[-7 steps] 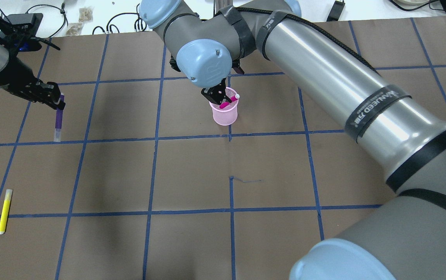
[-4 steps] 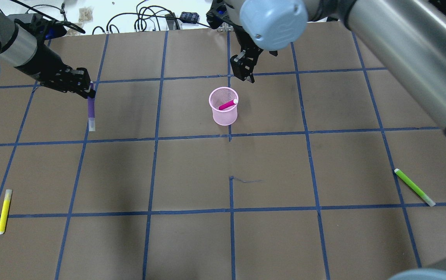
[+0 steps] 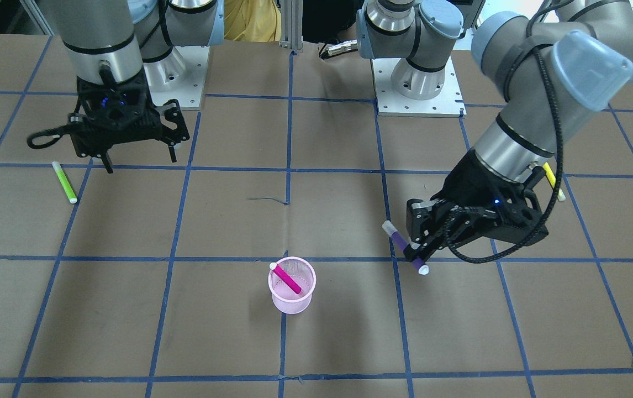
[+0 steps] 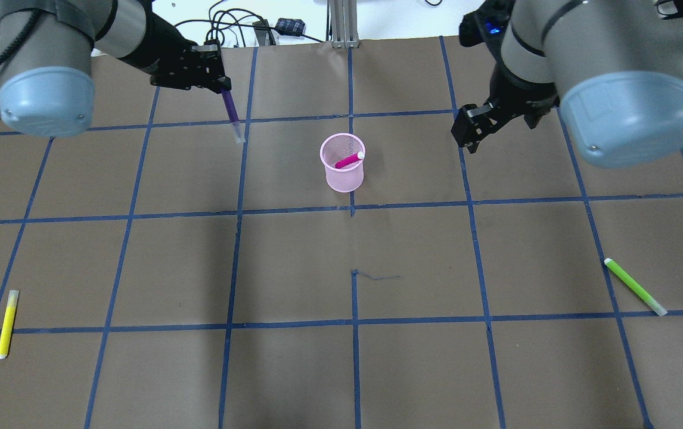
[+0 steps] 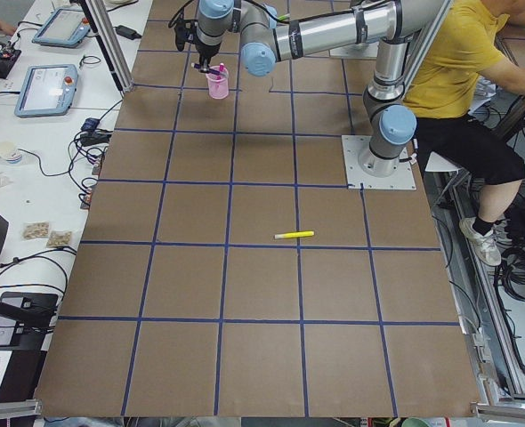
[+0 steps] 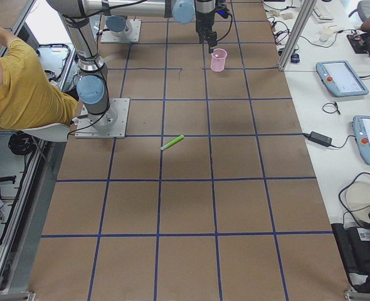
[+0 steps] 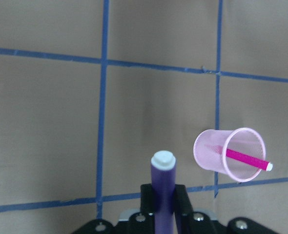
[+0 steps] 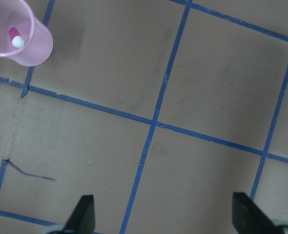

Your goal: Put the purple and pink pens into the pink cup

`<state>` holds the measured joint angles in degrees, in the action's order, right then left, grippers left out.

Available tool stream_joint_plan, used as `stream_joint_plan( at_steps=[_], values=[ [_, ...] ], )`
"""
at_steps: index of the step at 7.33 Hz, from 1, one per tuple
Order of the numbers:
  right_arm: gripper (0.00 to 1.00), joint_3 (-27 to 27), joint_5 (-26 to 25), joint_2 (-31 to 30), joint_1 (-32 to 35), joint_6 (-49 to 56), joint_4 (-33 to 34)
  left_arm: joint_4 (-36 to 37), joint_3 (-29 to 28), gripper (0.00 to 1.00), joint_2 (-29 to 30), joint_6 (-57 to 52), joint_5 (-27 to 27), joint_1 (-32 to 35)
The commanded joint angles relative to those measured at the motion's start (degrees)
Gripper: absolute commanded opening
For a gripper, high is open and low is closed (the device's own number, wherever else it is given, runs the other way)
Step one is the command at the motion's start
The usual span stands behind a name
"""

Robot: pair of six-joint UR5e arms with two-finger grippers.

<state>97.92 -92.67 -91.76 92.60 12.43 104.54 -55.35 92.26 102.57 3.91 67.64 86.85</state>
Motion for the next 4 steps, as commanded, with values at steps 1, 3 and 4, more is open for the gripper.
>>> stream_joint_plan(
  at_steps=[1,3,4],
  values=[
    [1.00,-0.43,4.69,-2.37,-3.92,-6.09,-2.30,13.89,0.29,0.00,3.23,9.85,0.21,5.94],
    [1.00,-3.16,1.63,-1.32,-3.83,-8.37,-6.18,25.49,4.30,0.00,5.26,12.52,2.74,8.94],
    [1.00,-3.52,1.88,-1.23,-3.75,-8.47,-7.06,32.25,6.85,0.00,6.31,12.70,4.76,9.91]
  ],
)
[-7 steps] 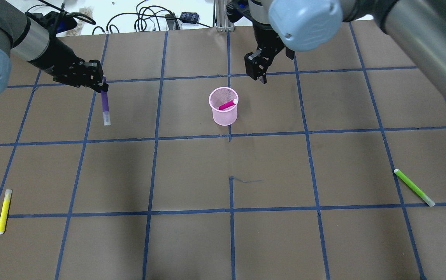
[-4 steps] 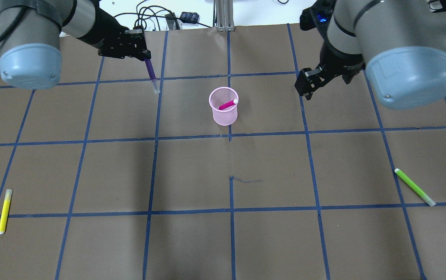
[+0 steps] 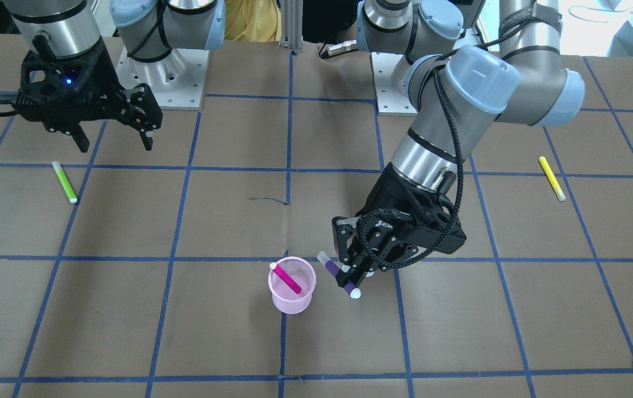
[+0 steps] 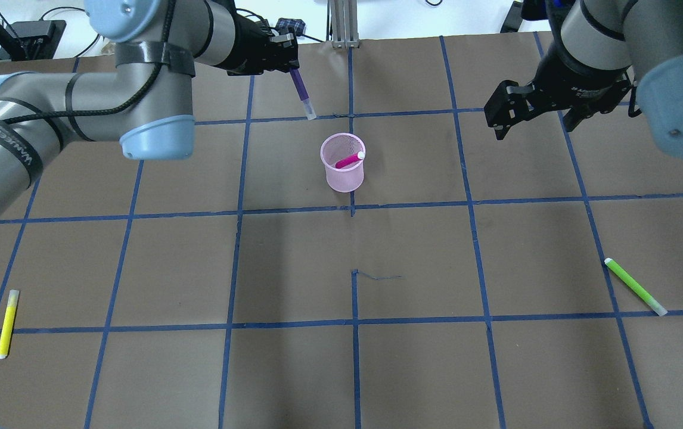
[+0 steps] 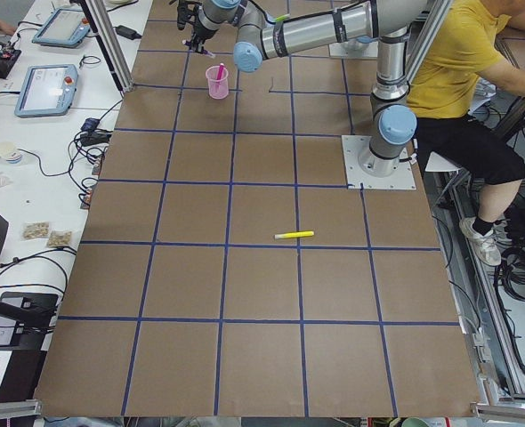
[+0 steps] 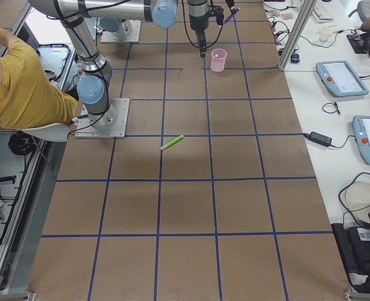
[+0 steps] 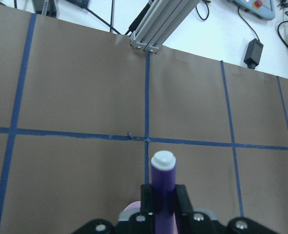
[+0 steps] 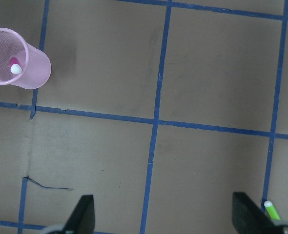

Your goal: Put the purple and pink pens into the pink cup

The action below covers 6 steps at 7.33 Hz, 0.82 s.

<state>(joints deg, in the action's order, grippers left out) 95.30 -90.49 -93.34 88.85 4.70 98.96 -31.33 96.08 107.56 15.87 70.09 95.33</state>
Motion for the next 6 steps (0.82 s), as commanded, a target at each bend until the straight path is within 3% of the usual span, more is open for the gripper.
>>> stream_joint_plan(
  at_steps=[1,3,6],
  values=[
    [1.00,-0.47,-0.04,0.27,0.18,-0.74,-1.14,13.35,4.81,0.00,2.56,0.48,3.29,2.48],
    [1.00,-0.99,0.23,0.35,0.19,-0.74,-1.49,21.46,7.63,0.00,5.19,0.66,6.72,6.60],
    [1.00,-0.46,0.31,0.53,0.27,-0.74,-1.58,22.62,9.56,0.00,5.56,0.49,9.36,7.41]
  ],
)
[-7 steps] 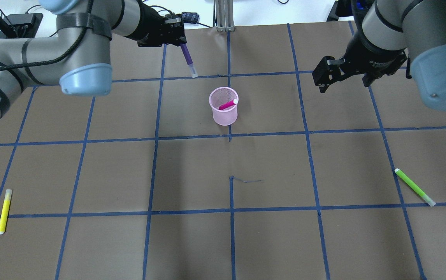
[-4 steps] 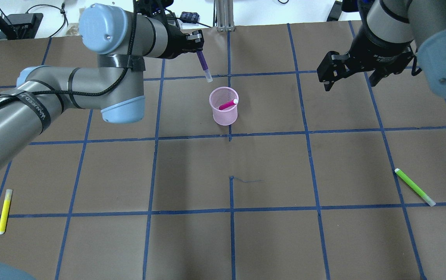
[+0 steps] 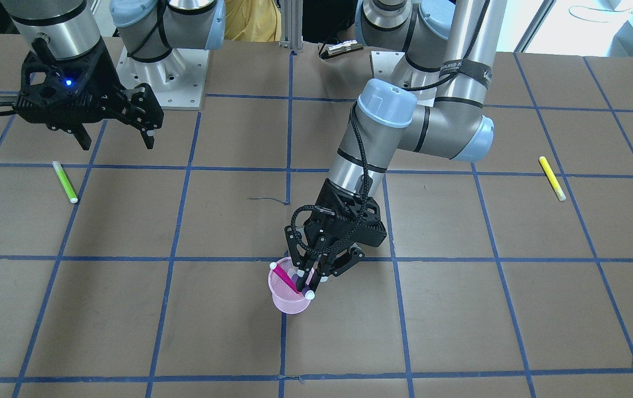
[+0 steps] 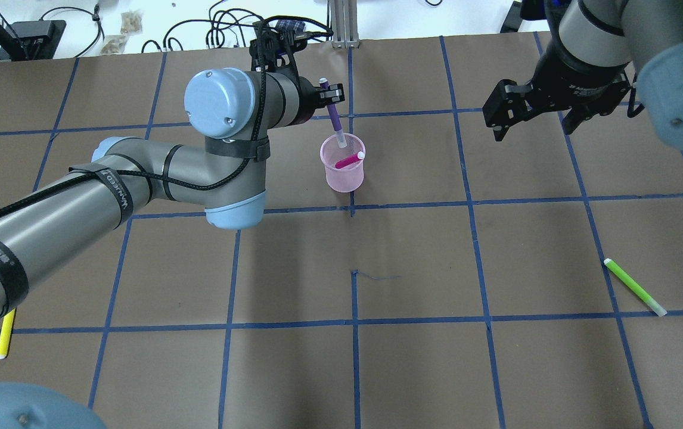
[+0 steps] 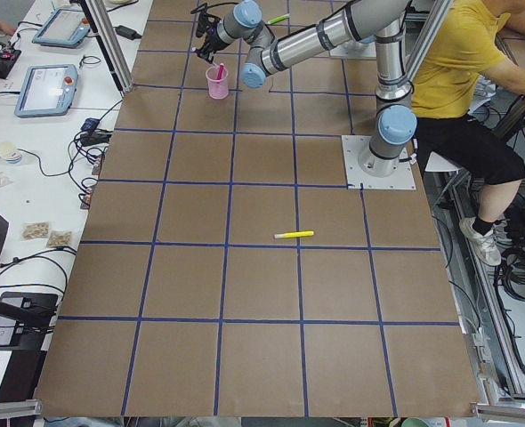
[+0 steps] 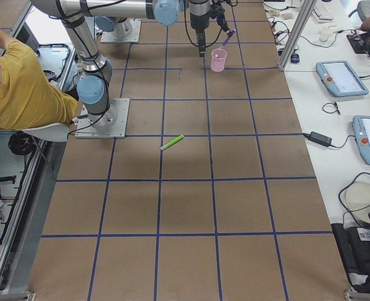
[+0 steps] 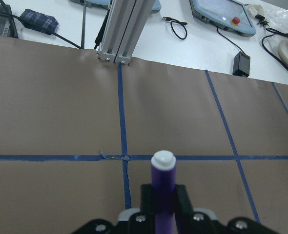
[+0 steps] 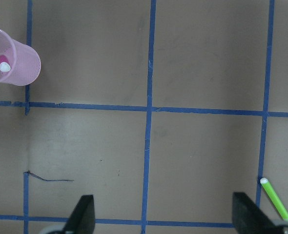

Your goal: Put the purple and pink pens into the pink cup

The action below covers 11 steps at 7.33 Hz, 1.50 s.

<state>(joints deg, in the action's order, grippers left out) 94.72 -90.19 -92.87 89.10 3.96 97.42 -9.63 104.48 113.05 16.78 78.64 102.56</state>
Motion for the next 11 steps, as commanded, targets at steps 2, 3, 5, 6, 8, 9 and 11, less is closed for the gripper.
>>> stream_joint_plan(
  at_steps=[2,3,5,6,8,9,11],
  values=[
    [1.00,0.03,-0.42,-0.03,0.02,0.00,-0.04,2.41,1.95,0.00,0.85,-1.65,0.81,0.00],
    [1.00,0.11,-0.69,-0.03,0.02,0.09,-0.04,3.38,3.18,0.00,1.11,-1.75,0.72,0.00],
    [1.00,0.20,-0.69,-0.03,0.02,0.00,-0.22,3.57,3.54,0.29,1.20,-1.83,0.55,0.00],
    [1.00,0.20,-0.69,-0.03,0.10,0.00,-0.30,3.65,3.45,0.83,1.73,-1.92,0.37,0.00],
    [1.00,0.29,-0.69,-0.03,0.02,0.09,-0.39,3.74,2.67,1.00,1.64,-1.84,0.11,-0.08],
    [1.00,0.29,-0.34,-0.03,0.10,0.09,-0.39,1.22,1.18,1.00,-0.01,-1.84,0.20,-0.26],
    [1.00,0.29,-0.07,-0.11,0.10,0.17,-0.39,-18.64,-6.00,1.00,-3.43,-2.01,0.20,-0.61]
  ],
)
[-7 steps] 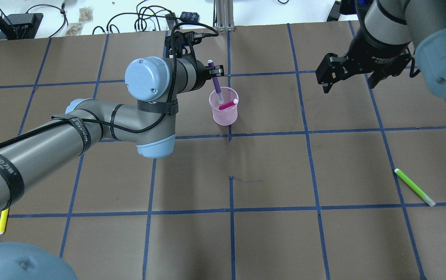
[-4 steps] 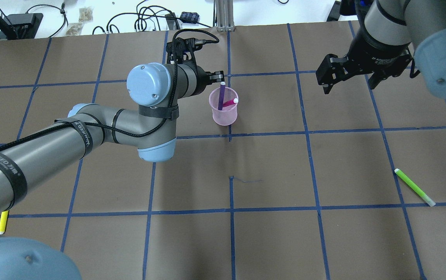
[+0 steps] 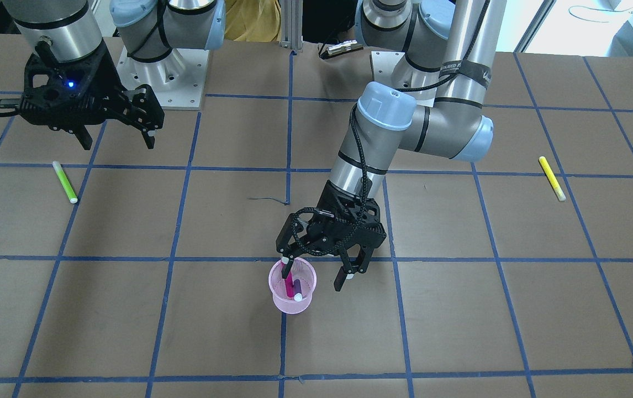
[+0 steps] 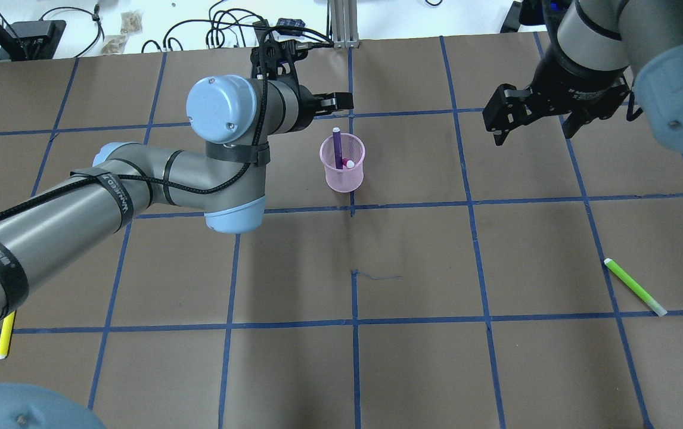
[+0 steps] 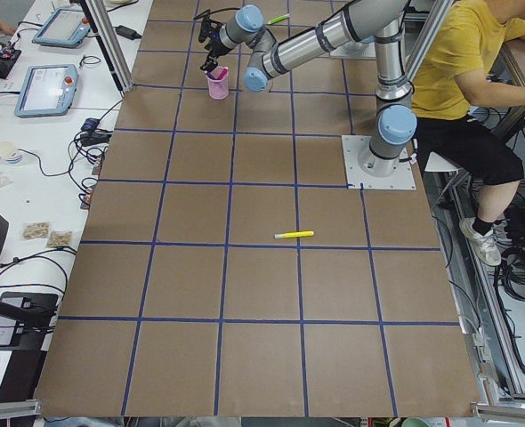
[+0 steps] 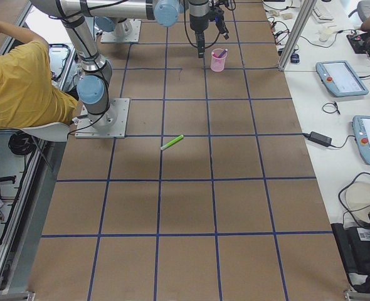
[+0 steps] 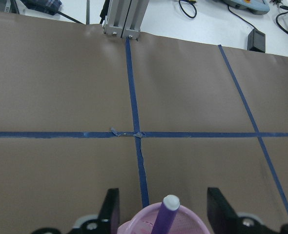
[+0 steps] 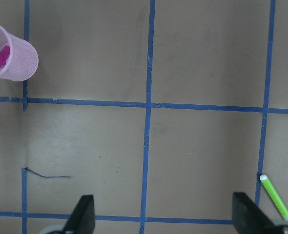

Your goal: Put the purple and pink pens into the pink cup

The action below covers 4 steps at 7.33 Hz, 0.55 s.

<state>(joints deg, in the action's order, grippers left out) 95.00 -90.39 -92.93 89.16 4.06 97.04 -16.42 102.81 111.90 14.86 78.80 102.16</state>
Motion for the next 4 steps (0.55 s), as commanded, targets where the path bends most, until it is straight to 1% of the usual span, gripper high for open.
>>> stream_joint_plan(
  at_steps=[1,2,3,4],
  values=[
    [1.00,0.01,0.13,-0.06,0.05,0.50,-0.01,-28.50,-7.07,1.00,-5.26,-1.40,0.65,-1.08],
    [1.00,0.01,0.13,0.03,0.05,0.59,-0.01,-42.50,-8.75,1.00,-7.72,-3.41,0.83,-4.48],
    [1.00,0.09,0.22,0.03,0.05,0.60,-0.01,-52.74,-9.46,1.00,-10.44,-4.22,1.00,-7.47],
    [1.00,0.53,0.22,-0.06,0.05,0.33,-0.01,-58.49,-9.47,1.00,-12.82,-9.53,3.62,-9.68]
  ],
)
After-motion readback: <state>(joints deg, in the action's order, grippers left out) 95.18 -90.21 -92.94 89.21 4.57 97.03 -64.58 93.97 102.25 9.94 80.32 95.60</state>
